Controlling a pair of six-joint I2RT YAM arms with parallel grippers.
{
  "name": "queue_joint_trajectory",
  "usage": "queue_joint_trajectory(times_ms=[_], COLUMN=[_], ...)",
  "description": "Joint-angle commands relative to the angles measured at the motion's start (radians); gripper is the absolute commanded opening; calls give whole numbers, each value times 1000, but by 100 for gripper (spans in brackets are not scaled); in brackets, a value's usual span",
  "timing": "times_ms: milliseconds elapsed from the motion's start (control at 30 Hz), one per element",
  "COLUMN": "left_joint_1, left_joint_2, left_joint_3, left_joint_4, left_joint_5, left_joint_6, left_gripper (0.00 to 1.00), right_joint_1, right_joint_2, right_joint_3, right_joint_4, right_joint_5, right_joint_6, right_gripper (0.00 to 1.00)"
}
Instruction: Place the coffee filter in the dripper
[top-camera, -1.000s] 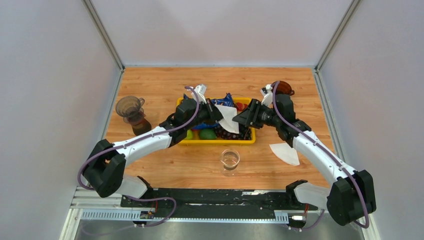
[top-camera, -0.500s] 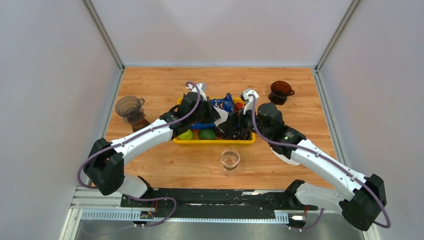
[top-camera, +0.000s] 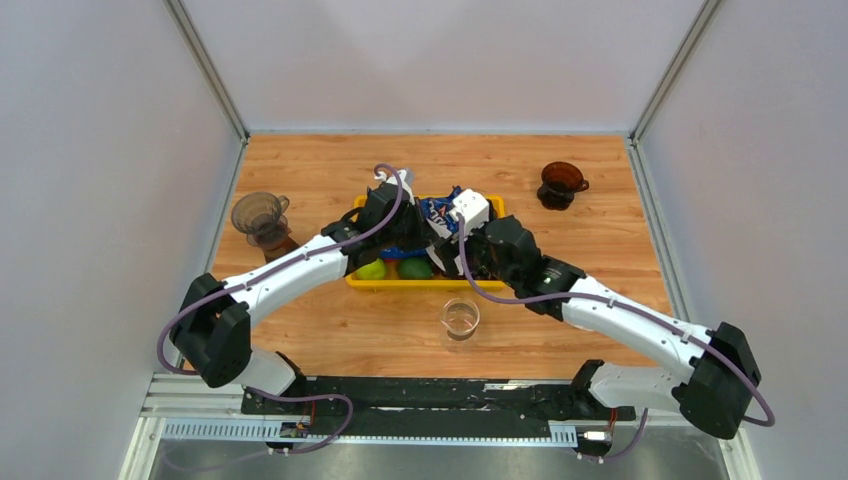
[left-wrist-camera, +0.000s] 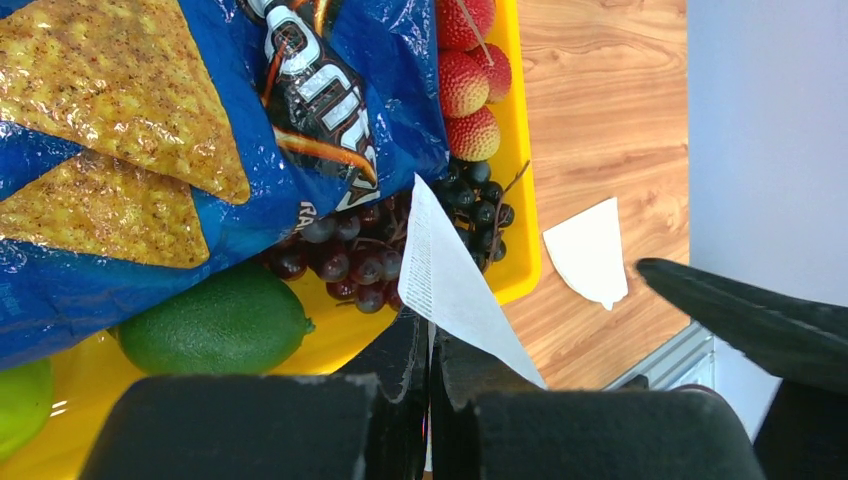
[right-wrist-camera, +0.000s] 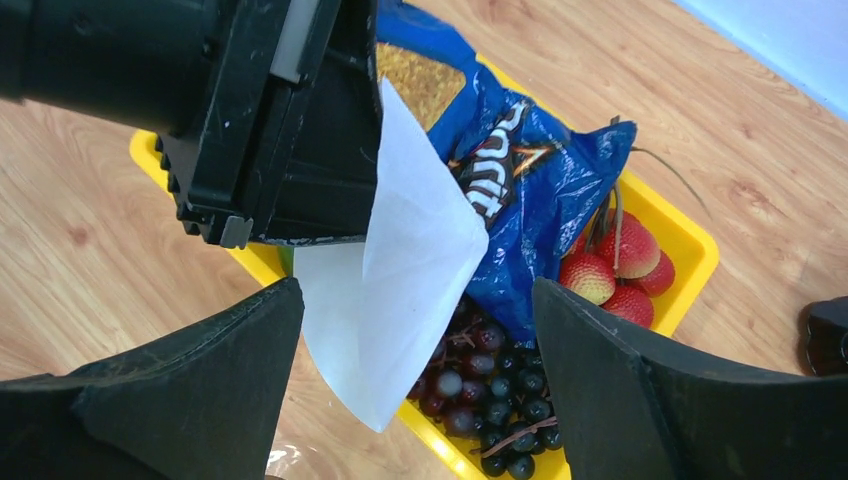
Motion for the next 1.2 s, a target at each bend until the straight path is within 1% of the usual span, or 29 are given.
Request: queue_joint_trajectory(times_ms=[0,233,367,433,533,600,733,867,1067,1167], left_joint_1=[-4,-4,-4,-3,-3,-4,-4,-4,-4,-3], left_joint_2=[-3,-11,-11,-11,-11,-10,-10,-9,-13,-27], left_joint_3=[56,41,38,35,28,29,29,32,48,52], left_joint_4=[-20,-3,-4,-1,18,20,18,6,-23,-32], left_joint_5=[5,17,18,21,39,47,53,56,50,38], left_joint_6=[8,20,31,33,31,33,42,57,98,128], left_gripper=[0,0,0,0,0,0,0,0,0,0], right_joint_1=[26,31,30,30,30,30,30,29,28,24], right_joint_2=[49,103,115,122,139,151,169,182,198,198], right_joint_3=[32,61,65,64,66,73,90,105,131,132], right_joint_4=[58,66,70,71,71,71,71,71,71,71], right_joint_5=[51,199,311,330,353,371,366,350,323,321], right_joint_6=[-55,-42,-23,-20,-16,-14,-14,-22,-50,-61], right_gripper=[88,75,69,65,55,52,50,42,23,17])
